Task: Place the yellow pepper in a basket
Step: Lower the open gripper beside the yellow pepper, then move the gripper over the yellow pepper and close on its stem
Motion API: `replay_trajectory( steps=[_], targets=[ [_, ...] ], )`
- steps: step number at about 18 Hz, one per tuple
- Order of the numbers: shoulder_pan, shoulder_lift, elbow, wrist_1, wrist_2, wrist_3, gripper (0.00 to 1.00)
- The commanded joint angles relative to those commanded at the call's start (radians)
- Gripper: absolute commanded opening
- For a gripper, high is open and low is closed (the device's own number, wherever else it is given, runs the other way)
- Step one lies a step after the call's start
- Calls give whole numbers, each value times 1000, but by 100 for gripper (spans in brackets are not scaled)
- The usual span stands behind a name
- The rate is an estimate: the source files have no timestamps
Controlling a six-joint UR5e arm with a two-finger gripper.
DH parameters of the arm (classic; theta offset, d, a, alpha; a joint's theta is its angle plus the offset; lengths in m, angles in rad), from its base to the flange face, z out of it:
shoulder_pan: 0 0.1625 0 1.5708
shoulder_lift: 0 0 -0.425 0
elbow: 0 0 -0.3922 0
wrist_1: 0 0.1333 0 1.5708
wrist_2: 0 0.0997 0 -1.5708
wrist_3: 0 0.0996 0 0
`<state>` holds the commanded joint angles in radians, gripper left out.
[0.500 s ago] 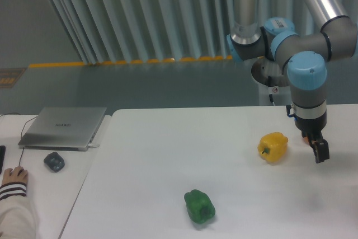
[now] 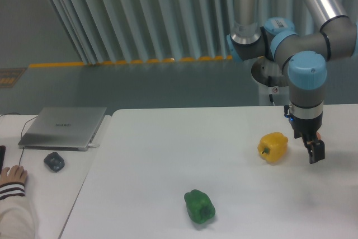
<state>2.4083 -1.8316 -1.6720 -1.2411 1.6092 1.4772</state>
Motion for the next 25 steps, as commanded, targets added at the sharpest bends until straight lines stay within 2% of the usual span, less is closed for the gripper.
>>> replay_trajectory(
  steps=[7,9,11,13,15,16,22,25],
  targets=[
    [-18,11,-28,2,2,-48,100],
    [-43,14,-29,5,3,-131,100],
    [-54,6,-31,8,2,-275,100],
    [-54,6,-31,5,-8,-331,100],
    [-38,26,-63,-9,-92,-353,100],
    [-29,43,-81,-15,-92,-357,100],
    [-49,52,-84,-66,-87,-391,100],
    [-72,52,-103,-63,-80,-396,100]
  ],
)
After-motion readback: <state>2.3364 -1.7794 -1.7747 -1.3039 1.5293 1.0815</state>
